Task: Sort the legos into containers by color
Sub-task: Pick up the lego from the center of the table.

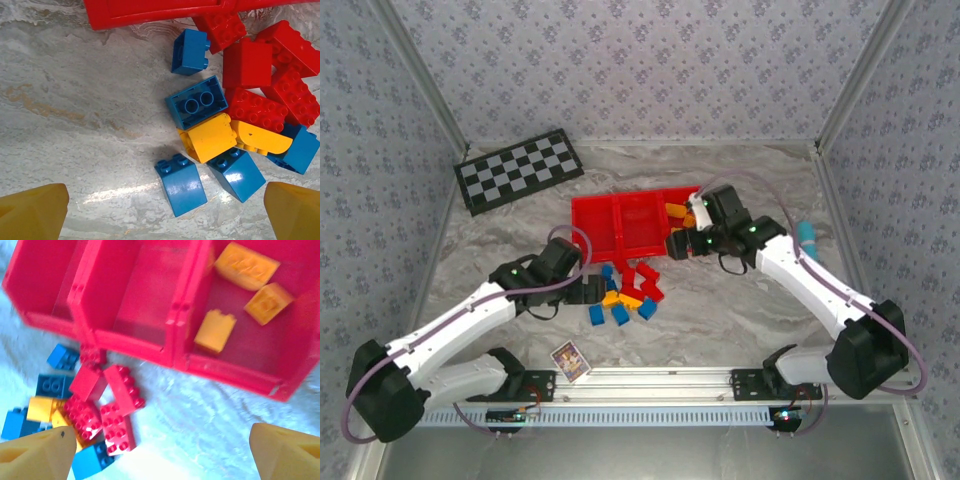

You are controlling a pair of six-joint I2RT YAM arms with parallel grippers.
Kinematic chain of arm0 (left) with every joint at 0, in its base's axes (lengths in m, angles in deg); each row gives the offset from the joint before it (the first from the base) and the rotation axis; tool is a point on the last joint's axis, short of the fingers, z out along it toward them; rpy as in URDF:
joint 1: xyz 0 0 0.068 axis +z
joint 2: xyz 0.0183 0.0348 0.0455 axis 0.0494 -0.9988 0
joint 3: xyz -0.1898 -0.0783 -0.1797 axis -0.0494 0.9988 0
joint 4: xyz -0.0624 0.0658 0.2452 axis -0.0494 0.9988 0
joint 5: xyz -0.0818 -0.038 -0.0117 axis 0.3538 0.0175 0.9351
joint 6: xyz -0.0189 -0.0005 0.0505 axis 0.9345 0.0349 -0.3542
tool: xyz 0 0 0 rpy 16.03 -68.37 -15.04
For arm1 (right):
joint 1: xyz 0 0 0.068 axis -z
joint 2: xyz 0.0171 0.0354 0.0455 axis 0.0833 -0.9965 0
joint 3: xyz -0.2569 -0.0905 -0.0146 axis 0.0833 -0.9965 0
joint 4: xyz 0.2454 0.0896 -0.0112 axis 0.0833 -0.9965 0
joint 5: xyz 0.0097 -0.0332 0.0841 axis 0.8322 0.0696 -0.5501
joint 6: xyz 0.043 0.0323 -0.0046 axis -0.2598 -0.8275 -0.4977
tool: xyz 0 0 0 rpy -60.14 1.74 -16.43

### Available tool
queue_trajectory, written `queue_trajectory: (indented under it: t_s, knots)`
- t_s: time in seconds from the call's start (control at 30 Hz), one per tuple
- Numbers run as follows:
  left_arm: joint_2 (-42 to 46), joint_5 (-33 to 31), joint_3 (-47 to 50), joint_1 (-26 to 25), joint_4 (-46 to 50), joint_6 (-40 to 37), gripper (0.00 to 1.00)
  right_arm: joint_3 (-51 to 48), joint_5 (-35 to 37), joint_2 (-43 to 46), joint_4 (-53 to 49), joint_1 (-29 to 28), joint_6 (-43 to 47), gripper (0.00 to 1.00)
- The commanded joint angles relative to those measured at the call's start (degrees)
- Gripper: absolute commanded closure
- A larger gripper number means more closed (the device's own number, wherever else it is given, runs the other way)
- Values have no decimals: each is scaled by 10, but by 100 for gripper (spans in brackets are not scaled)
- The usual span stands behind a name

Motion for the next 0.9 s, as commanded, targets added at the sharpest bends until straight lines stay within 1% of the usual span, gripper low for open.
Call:
queue_trajectory:
  t_s: [0.0,0.1,0.2,0.4,0.53,0.6,0.67,0.87]
  knots:
    - [-3,7,-22,-5,-10,15,0,-31,-7,7,30,-22,17,10]
    - [18,4,-13,-5,-1,16,0,-33,6,-19,26,-45,3,11]
    - [55,-19,-9,-5,15,15,0,-21,10,-63,25,-62,0,12]
    - [158,-85,-2,-4,75,-1,0,44,9,-170,-12,-87,14,23]
    - [224,-104,15,-5,83,-5,0,70,10,-223,-9,-100,15,29]
    - [249,-108,22,-5,81,-5,0,76,28,-245,-12,-108,8,33]
    - [267,-110,24,-5,81,-8,0,109,44,-262,-18,-115,4,35]
    - [279,-121,26,-5,88,-27,0,146,77,-307,-49,-136,6,38]
